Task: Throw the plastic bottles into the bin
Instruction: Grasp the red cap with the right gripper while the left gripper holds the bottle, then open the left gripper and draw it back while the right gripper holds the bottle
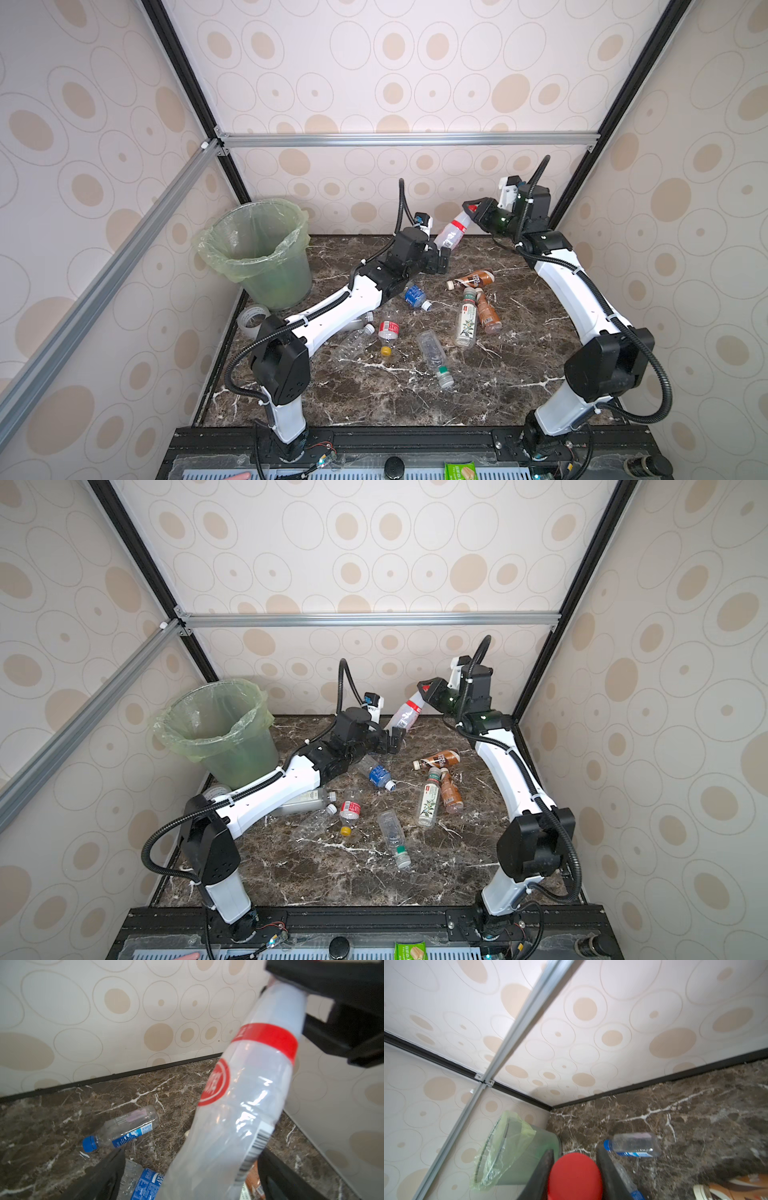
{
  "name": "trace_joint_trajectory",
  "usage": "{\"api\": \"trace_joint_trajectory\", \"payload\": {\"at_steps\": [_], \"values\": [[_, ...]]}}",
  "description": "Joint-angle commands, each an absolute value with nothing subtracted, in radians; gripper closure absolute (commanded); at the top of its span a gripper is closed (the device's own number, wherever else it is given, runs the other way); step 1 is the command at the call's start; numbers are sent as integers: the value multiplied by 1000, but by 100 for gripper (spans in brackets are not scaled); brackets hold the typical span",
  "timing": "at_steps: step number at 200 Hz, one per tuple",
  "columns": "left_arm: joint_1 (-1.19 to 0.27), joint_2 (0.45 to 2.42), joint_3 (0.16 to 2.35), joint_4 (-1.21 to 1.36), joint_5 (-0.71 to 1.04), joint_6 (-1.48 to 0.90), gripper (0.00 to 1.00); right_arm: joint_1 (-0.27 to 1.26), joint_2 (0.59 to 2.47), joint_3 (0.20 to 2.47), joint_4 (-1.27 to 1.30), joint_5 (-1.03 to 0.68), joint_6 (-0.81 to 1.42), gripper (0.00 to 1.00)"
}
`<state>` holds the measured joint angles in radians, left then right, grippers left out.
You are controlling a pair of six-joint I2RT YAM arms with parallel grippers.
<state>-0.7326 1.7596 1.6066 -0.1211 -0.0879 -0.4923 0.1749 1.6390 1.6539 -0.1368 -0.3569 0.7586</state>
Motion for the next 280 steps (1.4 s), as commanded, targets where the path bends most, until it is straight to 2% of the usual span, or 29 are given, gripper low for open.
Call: {"api": "trace_joint_trajectory", "payload": {"at_steps": [1,43,68,124,211,233,280], "values": [[-664,1685,1587,-100,-92,-853,1,176,1565,1593,56,-287,839,83],[-643,1621,1487,119,-21,-1206,1,178,1529,1527,192,-224,919,82],[-645,1628,1395,379,63,-1449,1,190,1525,1495,261,-207,965,81],[-674,1663,1371,544,35,-1651,1,238,1546,1476,388,-174,1020,82],[-684,1701,1389,604,-177,-1737,1,373,1595,1437,550,-111,1026,82],[-684,1695,1368,625,-240,-1743,8,392,1594,1414,572,-94,1019,82],[-680,1668,1347,605,-324,-1736,17,401,1572,1335,628,-53,1028,82]]}}
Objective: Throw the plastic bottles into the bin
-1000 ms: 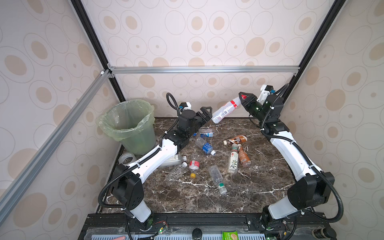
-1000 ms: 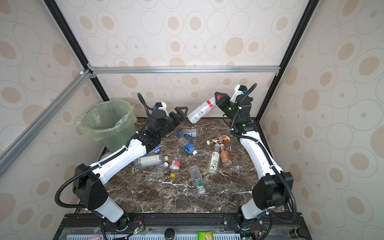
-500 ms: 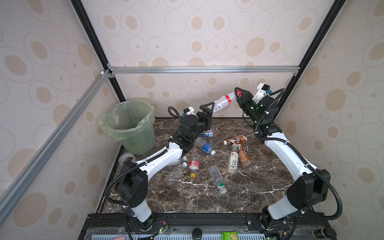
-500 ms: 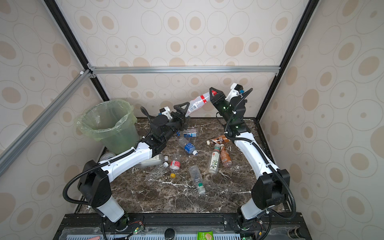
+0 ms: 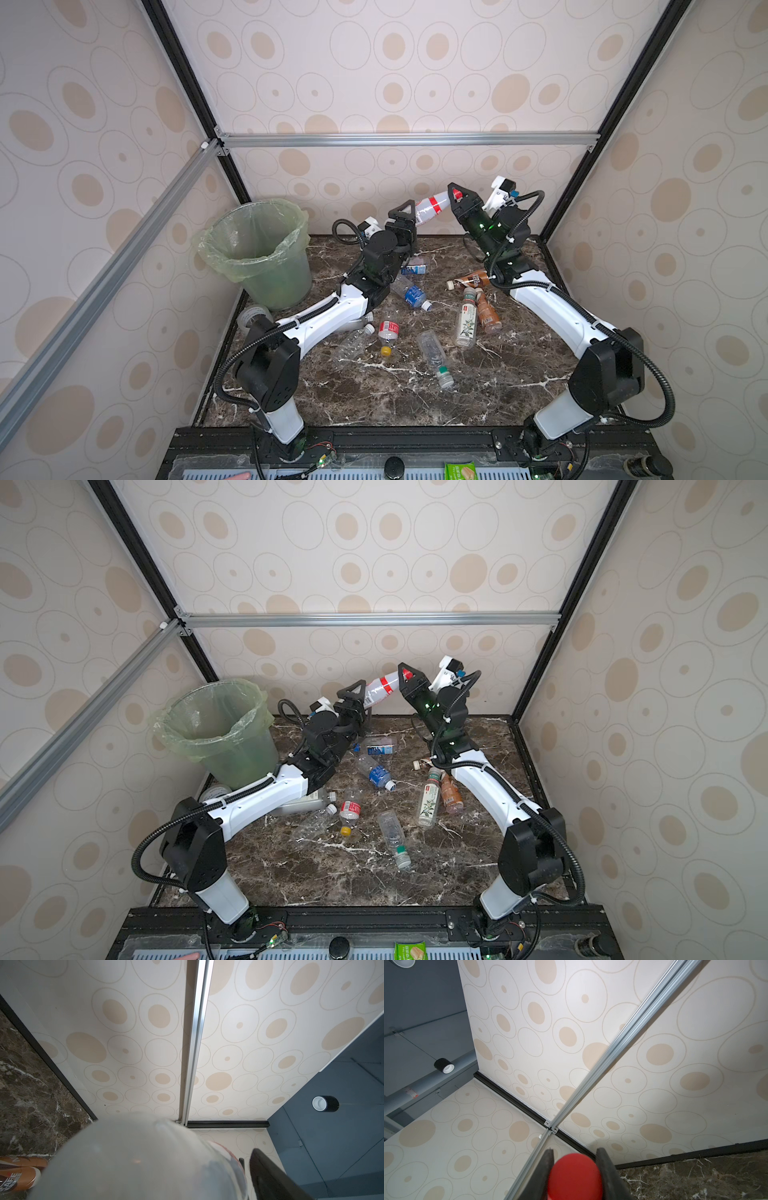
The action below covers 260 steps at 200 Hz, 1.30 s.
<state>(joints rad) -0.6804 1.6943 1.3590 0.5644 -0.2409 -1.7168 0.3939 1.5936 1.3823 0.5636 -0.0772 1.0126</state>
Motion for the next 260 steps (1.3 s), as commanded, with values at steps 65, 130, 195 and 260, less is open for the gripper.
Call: {"api": "trace_joint_trajectory", "payload": {"at_steps": [65,130,195,260], "values": [[-654,1612,1322,566,-374,-1670,30,415,1530,1209,692,-55,1055,82],[-638,1609,1326,592,-367,-1605,54,449,1526,1162,714,-61,1064,74],[-618,1587,1369,505,-344,-1478,58,454,1516,1190,637,-57,1020,36],[-523,1555,1537,166,-274,-1188,58,447,1447,1318,288,-92,877,1]]}}
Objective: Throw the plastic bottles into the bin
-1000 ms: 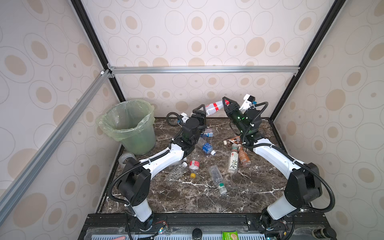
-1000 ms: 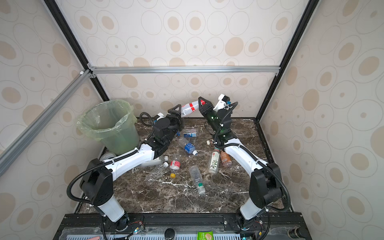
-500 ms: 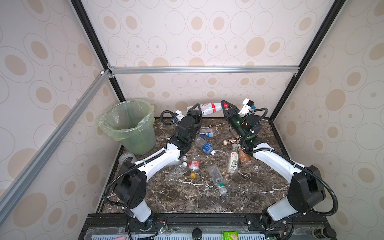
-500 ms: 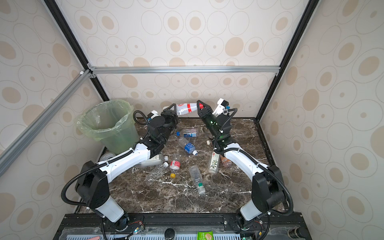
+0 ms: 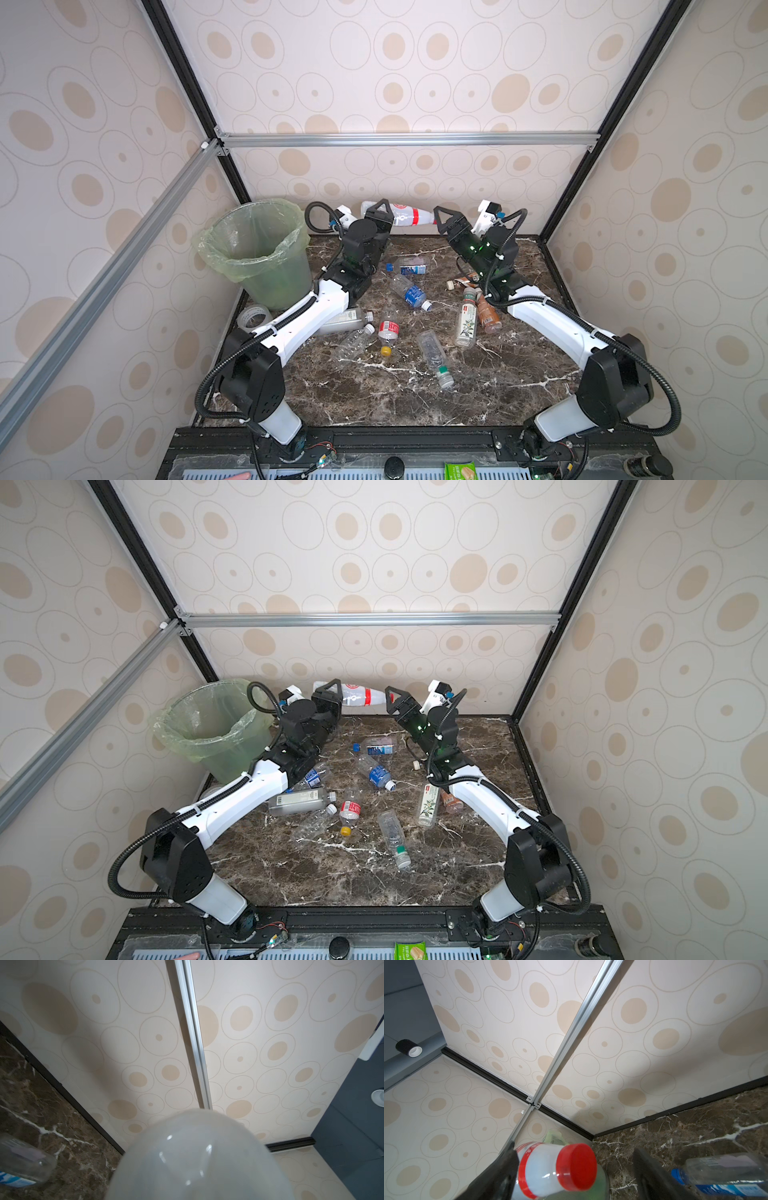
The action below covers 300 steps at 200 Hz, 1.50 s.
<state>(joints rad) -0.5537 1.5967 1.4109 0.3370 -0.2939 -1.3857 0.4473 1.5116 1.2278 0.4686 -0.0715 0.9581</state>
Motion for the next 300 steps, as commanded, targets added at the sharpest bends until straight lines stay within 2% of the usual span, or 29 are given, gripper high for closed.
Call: {"api": "trace_joint_trajectory", "payload": {"at_steps": [1,34,58,83,133,169,192,253,283,300], "values": [[-519,1555,1542,157,-273,-1185,58,447,1447,1324,278,-93,873,1],[-450,1548,1684,-41,-286,-924,58,450,1526,1555,-67,-194,747,1],[-421,1537,1768,-134,-388,-710,56,469,1612,1713,-245,-228,661,1],[-398,1508,1793,-115,-507,-520,56,524,1696,1885,-390,-224,551,1],[-377,1478,1865,-54,-726,-167,56,667,1776,2078,-516,-201,347,0],[-371,1435,1846,109,-879,116,55,730,1763,2068,-471,-210,265,0],[-367,1396,1814,268,-914,261,56,735,1742,2038,-426,-223,262,0],[-330,1398,1850,314,-901,339,56,736,1722,1990,-387,-216,267,0],[-211,1378,1730,184,-843,151,57,736,1727,1979,-381,-229,279,0],[-95,1382,1661,47,-746,-51,53,735,1723,1967,-377,-235,284,0]]}}
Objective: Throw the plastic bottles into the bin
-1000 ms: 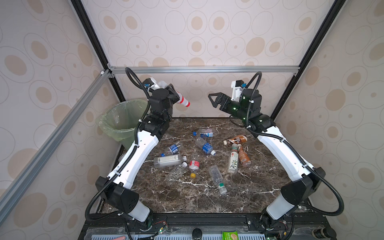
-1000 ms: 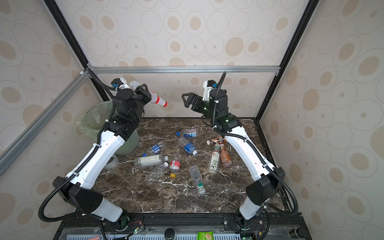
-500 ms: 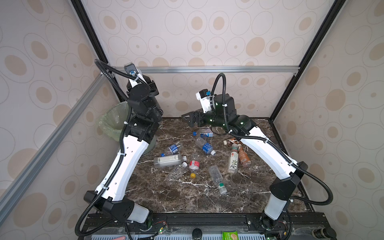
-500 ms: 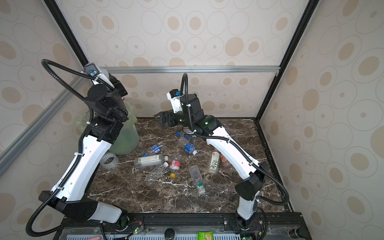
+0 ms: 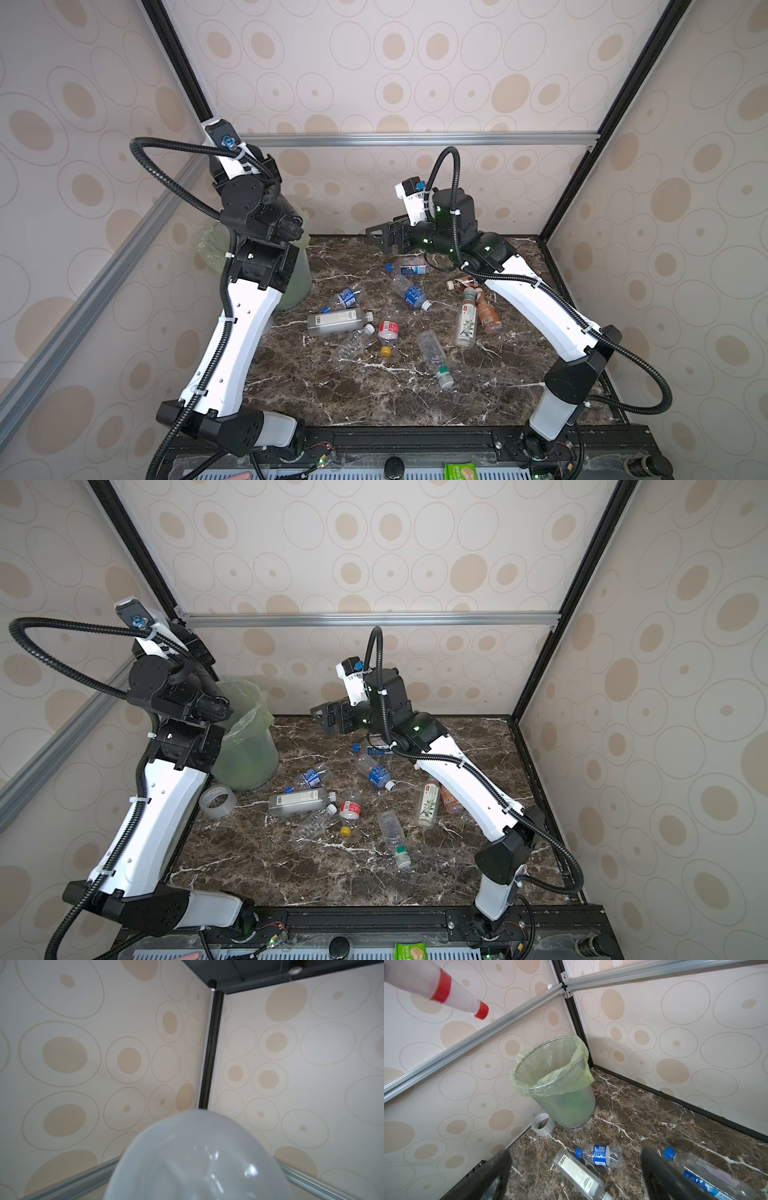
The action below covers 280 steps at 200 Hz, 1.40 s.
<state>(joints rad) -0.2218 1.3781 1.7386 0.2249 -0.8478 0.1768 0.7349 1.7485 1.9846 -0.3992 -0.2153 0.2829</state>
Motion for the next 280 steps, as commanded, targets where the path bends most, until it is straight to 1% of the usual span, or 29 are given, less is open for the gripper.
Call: {"api": "trace_joint_trajectory", "payload": {"at_steps": [1,4,7,12,18,22,25,37,54,72,83,130,172,234,280], "values": [[-90,1383,1659,36,-740,-62,52,735,1722,1966,-376,-236,285,0],[-75,1385,1654,12,-727,-89,49,736,1720,1963,-376,-236,285,0],[-63,1392,1650,-10,-716,-112,42,735,1718,1959,-375,-236,284,0],[-49,1404,1650,-49,-693,-138,26,736,1714,1953,-373,-235,285,0],[-42,1424,1671,-111,-678,-164,10,735,1708,1945,-368,-234,283,0],[-41,1434,1697,-144,-674,-177,2,735,1705,1939,-365,-231,282,0],[-42,1440,1713,-170,-666,-183,1,735,1703,1935,-363,-229,282,0],[-42,1441,1781,-223,-611,-212,1,736,1700,1927,-364,-227,280,0],[-43,1415,1844,-216,-524,-234,1,736,1701,1924,-361,-227,283,0],[-45,1445,1965,-283,-467,-264,1,736,1707,1921,-348,-231,298,0],[-48,1461,2002,-312,-448,-277,1,736,1711,1915,-336,-237,310,0],[-53,1425,1902,-276,-420,-302,1,735,1710,1892,-319,-239,328,0],[-68,1429,1885,-273,-400,-313,1,733,1704,1884,-334,-224,317,0],[-253,1480,1897,-324,-458,-224,1,678,1697,1846,-408,-211,334,0],[-389,1509,1843,-343,-478,-209,1,596,1619,1699,-475,-187,310,0]]}}
